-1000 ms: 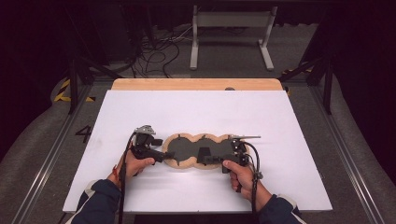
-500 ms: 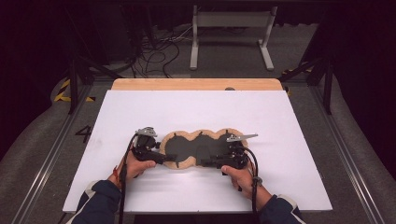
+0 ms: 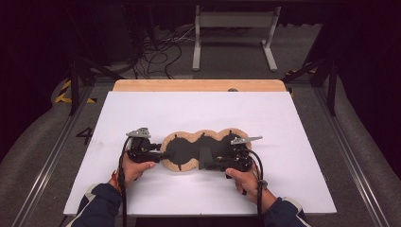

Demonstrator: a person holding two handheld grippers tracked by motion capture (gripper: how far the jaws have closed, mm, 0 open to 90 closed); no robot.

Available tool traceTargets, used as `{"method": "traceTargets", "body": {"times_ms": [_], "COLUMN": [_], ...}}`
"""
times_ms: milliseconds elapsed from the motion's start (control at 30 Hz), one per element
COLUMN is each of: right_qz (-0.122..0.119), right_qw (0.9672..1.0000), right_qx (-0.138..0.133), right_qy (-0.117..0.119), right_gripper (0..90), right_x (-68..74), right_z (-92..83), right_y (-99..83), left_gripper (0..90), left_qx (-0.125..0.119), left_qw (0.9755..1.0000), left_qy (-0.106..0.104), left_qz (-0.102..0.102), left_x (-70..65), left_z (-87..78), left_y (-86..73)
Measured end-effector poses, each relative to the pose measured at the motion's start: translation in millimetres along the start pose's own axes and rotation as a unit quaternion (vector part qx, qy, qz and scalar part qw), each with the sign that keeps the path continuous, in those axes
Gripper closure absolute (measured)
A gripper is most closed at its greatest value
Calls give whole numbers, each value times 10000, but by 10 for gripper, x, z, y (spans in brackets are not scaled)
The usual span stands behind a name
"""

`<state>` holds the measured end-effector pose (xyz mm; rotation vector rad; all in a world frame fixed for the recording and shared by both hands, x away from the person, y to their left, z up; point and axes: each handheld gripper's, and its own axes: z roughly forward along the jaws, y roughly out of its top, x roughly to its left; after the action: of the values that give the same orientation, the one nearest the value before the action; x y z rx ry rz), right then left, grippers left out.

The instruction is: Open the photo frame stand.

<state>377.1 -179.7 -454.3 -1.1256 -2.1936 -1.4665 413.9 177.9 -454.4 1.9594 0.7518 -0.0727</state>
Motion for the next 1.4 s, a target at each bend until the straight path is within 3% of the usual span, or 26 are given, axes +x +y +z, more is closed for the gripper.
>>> {"method": "traceTargets", "body": {"times_ms": [133,200,267,333,467,567,633,667,700,800,967,1000,1067,1100,1133,1200,1233,1300,1333,1400], "right_qz": [-25,46,52,53,113,51,26,29,58,74,7,-4,-21,-21,-31,-32,-22,-58,-104,-191], "right_qw": [10000,9999,9999,9997,9996,9997,9998,9997,9997,9995,9993,9993,9990,9990,9989,9989,9989,9987,9987,9982], "right_qx": [-74,-78,-118,-84,-3,-5,0,25,44,65,82,89,140,140,150,141,137,142,138,166], "right_qy": [-11,-51,-114,-207,-250,-230,-216,-228,-230,-306,-363,-368,-419,-419,-437,-454,-450,-481,-487,-536], "right_gripper": [675,714,736,740,743,746,749,748,748,759,769,775,784,784,785,784,784,785,787,797], "right_x": [27,22,16,7,-22,-5,11,14,6,-20,-15,-13,-13,-13,-15,-20,-23,-16,-9,7], "right_z": [-21,-29,-44,-59,-53,-57,-52,-48,-39,-27,-19,-16,-2,-2,5,6,7,8,9,11], "right_y": [29,36,41,43,16,24,23,20,9,-8,-8,-8,-15,-15,-20,-23,-22,-20,-20,-20], "left_gripper": [547,565,567,572,569,524,355,332,354,337,438,419,265,265,222,220,257,269,228,180], "left_qx": [-187,-205,-218,-190,-291,-271,-147,-85,-18,92,90,155,245,292,299,268,276,323,327,302], "left_qw": [9982,9953,9902,9880,9914,9907,9913,9939,9949,9944,9961,9960,9952,9949,9958,9957,9959,9952,9956,9953], "left_qy": [366,608,872,928,757,865,887,660,597,567,497,568,673,740,665,668,562,619,634,672], "left_qz": [425,723,1071,1219,1028,1016,958,876,816,883,727,675,668,620,553,581,651,685,602,632], "left_x": [-98,-170,-265,-300,-256,-230,-186,-135,-127,-122,-41,-37,-22,10,34,24,21,18,10,34], "left_z": [-70,-87,-89,-75,-53,-16,37,73,109,164,149,175,198,215,222,220,239,262,272,265], "left_y": [42,65,75,67,31,32,36,26,14,21,6,3,4,0,-1,6,17,28,29,35]}}
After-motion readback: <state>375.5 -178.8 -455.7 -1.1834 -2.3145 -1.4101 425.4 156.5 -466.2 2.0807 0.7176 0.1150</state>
